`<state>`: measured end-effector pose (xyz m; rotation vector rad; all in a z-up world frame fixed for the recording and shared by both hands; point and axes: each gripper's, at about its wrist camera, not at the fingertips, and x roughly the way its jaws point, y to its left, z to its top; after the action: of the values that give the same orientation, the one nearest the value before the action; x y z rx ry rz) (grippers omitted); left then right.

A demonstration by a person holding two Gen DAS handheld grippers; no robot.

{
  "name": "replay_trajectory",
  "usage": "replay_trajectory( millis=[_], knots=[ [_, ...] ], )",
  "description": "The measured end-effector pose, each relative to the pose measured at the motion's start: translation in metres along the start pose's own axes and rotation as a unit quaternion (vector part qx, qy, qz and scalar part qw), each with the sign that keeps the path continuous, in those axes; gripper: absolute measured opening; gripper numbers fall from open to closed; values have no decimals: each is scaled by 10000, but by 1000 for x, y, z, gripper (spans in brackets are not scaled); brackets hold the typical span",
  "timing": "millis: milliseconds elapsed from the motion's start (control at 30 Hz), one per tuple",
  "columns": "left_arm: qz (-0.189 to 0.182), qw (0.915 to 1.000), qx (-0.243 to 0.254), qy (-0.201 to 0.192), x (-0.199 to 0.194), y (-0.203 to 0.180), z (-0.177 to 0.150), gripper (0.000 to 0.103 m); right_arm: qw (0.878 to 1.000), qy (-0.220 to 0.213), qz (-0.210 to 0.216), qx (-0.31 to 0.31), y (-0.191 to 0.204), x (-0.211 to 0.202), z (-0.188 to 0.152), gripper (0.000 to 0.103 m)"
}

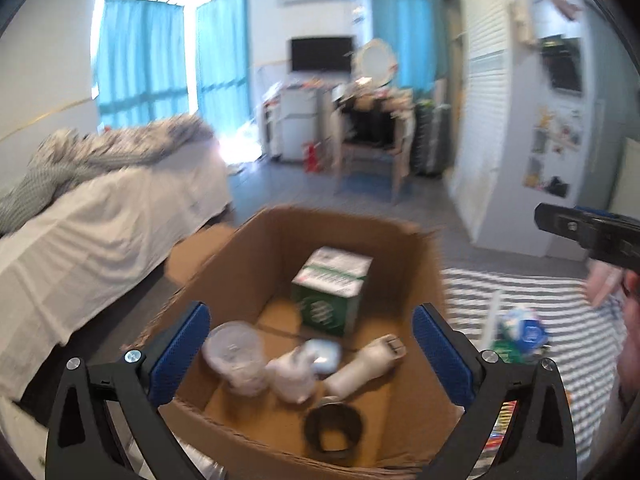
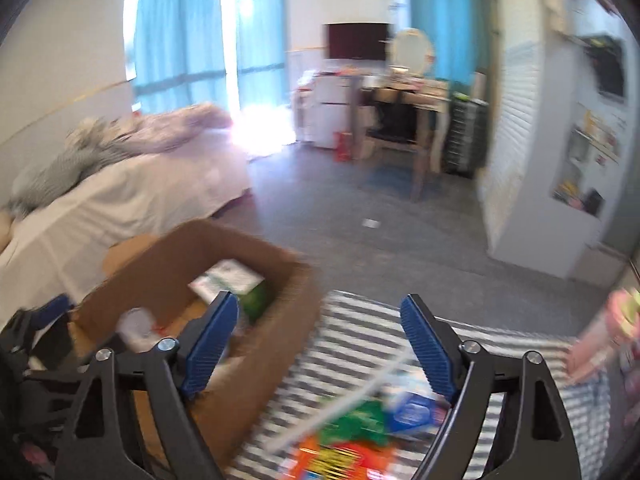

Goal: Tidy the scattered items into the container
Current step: 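Carry the plush toy and bottle into the cardboard box and release them, then grasp the orange with the right tool while the left tool grasps the tissue pack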

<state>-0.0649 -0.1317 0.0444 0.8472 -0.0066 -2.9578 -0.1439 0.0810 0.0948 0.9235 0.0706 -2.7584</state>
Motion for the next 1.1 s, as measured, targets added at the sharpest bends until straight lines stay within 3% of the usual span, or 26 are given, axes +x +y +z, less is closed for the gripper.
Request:
replay_trajectory(
  millis=[133, 333, 500, 667, 833, 1000, 1100],
  knots=[
    [-450, 9984, 356, 20, -4, -39, -4, 103, 9976, 358, -485, 349, -56, -3, -21, 84],
    [-881, 9918, 765, 529, 14, -101, -30, 103, 9919, 974, -722, 384, -98, 1, -73, 84],
    [-800, 9884, 1045, 752, 29, -141, -50, 103, 9897, 1345, -464, -132, -91, -2, -121, 84],
    [-697, 9866, 1287, 723, 30, -161, -54, 103, 9883, 1277, -434, -710, -75, -14, -155, 84],
    [-807, 9836, 1485, 627, 35, -180, -52, 103, 9889, 1336, -88, -644, -77, -12, -170, 84],
    [-1066, 9792, 1542, 774, 53, -190, -54, 103, 9882, 1421, 136, -549, -74, 4, -175, 84],
    [-1032, 9785, 1560, 871, 64, -193, -56, 103, 9884, 1388, 245, -559, -70, 12, -175, 84]
  ],
)
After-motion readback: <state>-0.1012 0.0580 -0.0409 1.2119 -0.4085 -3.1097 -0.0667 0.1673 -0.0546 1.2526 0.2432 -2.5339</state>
